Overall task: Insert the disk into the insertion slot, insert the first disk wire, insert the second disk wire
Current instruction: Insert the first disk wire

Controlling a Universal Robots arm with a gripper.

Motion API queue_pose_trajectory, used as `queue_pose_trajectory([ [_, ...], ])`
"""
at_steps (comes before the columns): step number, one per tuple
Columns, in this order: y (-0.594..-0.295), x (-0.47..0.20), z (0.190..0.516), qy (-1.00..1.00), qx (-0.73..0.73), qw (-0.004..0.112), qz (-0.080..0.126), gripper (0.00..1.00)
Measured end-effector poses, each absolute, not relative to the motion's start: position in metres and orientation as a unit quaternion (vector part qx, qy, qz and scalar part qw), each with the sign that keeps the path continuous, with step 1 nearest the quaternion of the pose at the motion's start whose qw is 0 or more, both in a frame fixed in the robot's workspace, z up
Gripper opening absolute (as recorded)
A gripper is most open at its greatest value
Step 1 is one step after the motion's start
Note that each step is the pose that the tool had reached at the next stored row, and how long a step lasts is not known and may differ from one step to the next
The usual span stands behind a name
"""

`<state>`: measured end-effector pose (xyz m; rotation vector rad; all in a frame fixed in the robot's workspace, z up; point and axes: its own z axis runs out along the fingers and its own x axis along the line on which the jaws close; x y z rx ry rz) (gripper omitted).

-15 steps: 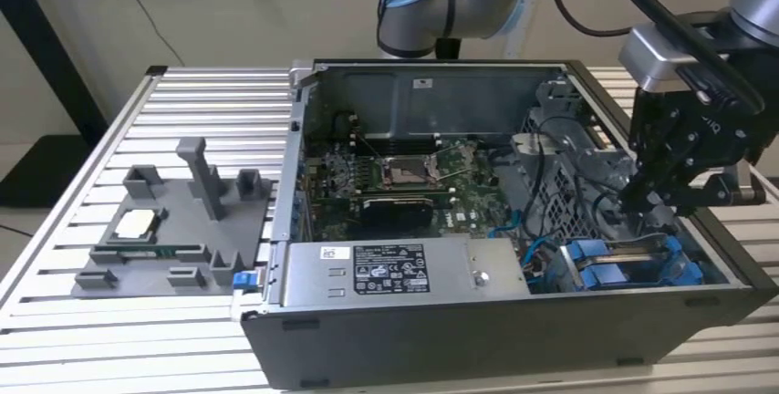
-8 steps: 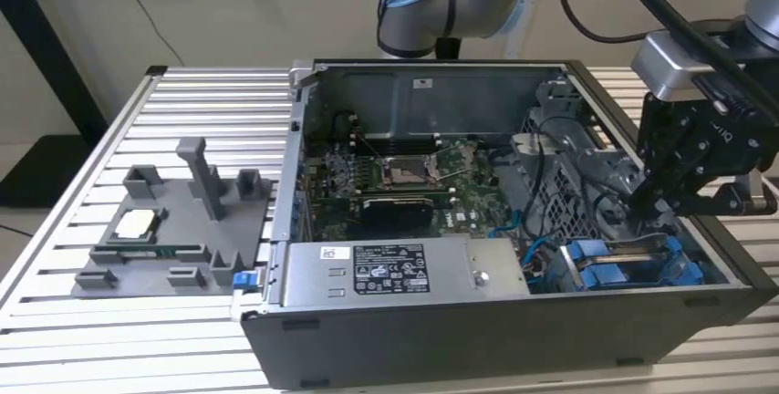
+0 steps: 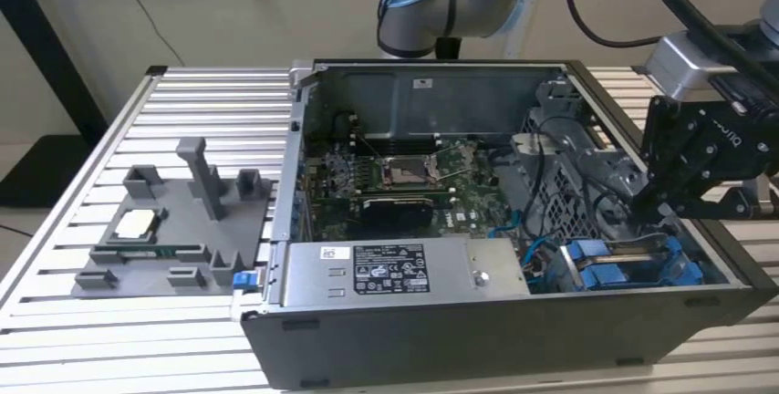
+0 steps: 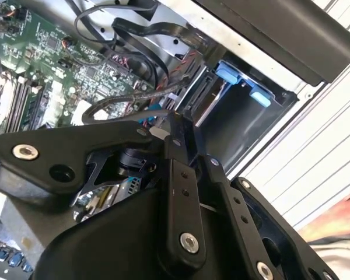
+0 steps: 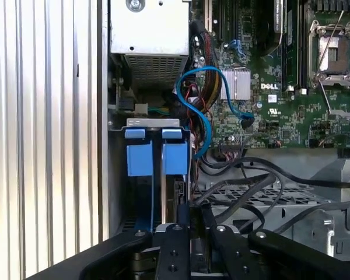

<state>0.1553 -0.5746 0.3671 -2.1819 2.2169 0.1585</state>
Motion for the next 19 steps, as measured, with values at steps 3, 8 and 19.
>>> queue_pose_trajectory([
  [3, -0.576, 0.159, 0.365, 0.712, -0.700, 0.011, 0.054, 0.19],
  [8, -0.579, 0.166, 0.361, 0.712, -0.700, 0.005, 0.059, 0.19],
  [19, -0.580, 0.176, 0.353, 0.712, -0.699, 0.003, 0.065, 0.19],
])
